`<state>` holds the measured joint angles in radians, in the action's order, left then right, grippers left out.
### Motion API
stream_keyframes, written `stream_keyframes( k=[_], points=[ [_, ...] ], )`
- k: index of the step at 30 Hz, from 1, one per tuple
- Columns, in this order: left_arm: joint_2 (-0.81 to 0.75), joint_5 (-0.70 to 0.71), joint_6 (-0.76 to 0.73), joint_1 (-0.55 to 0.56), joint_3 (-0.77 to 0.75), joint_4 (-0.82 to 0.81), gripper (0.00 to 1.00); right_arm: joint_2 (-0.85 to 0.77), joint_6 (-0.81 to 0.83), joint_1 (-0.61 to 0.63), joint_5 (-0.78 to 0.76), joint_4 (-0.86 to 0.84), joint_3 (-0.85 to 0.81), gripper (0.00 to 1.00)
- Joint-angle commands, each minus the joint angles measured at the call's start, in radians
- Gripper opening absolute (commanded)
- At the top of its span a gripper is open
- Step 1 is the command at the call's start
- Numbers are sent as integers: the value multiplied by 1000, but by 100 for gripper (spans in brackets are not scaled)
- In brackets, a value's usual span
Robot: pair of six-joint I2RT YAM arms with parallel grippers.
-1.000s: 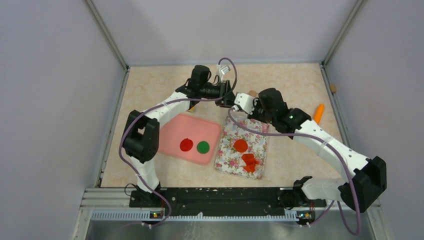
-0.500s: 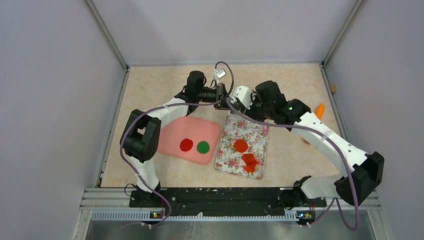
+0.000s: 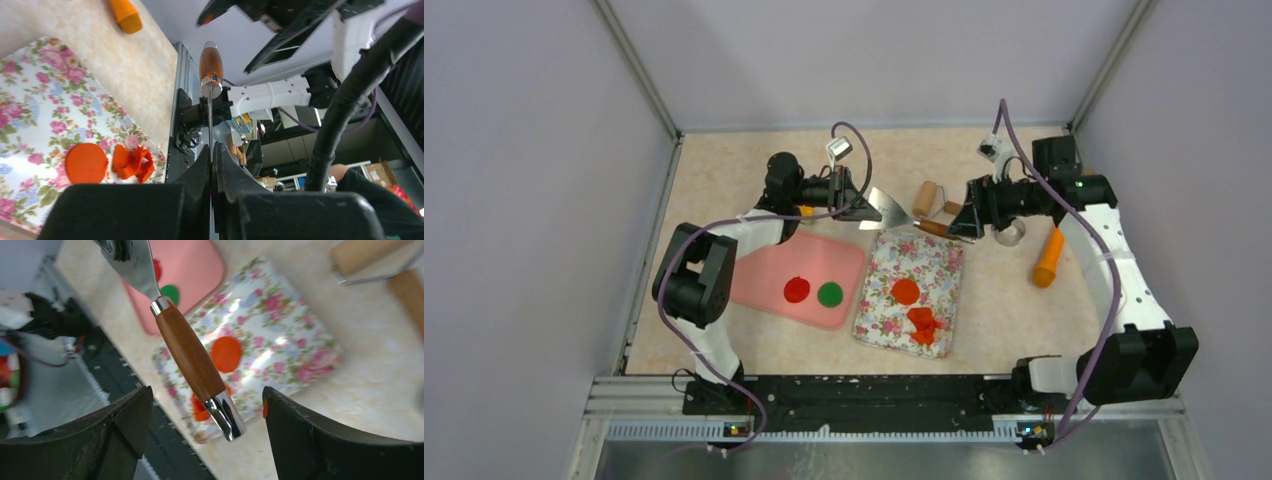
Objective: Roll out the dumpling wrappers from the dough
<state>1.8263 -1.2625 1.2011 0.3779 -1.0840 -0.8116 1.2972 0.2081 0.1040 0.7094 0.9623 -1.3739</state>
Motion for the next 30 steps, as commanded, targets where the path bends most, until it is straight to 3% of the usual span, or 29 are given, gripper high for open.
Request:
stream_keyframes(
  k=[1, 5, 10, 16, 22, 24, 25, 27, 28, 30],
  points=[
    [-87, -69, 103, 6, 15, -194, 0, 10, -162, -35, 371, -36, 121, 81],
    [-84, -57, 117, 5, 11, -183, 0, 7, -328, -38, 491, -181, 210, 76],
    [-61, -43, 132, 4, 2, -183, 0, 13, -351, -37, 522, -202, 236, 68],
    [-47, -31, 103, 4, -7, -137, 0, -5, -443, -37, 558, -289, 282, 50],
    [-41, -31, 70, 4, -15, -83, 0, 8, -488, -48, 544, -334, 299, 28],
    [-42, -30, 41, 6, -19, -29, 0, 20, -492, -57, 546, -341, 300, 6],
    [-43, -29, 16, 4, -21, 4, 4, 24, -490, -61, 543, -338, 300, 0],
    [-54, -32, -100, -1, -28, 102, 38, 33, -470, -70, 543, -314, 297, 0],
    [-64, -18, -172, -8, -29, 175, 49, 34, -455, -71, 540, -295, 297, 0],
    [-119, 41, -402, -41, -49, 442, 59, 37, -396, -72, 515, -239, 293, 0]
  ],
)
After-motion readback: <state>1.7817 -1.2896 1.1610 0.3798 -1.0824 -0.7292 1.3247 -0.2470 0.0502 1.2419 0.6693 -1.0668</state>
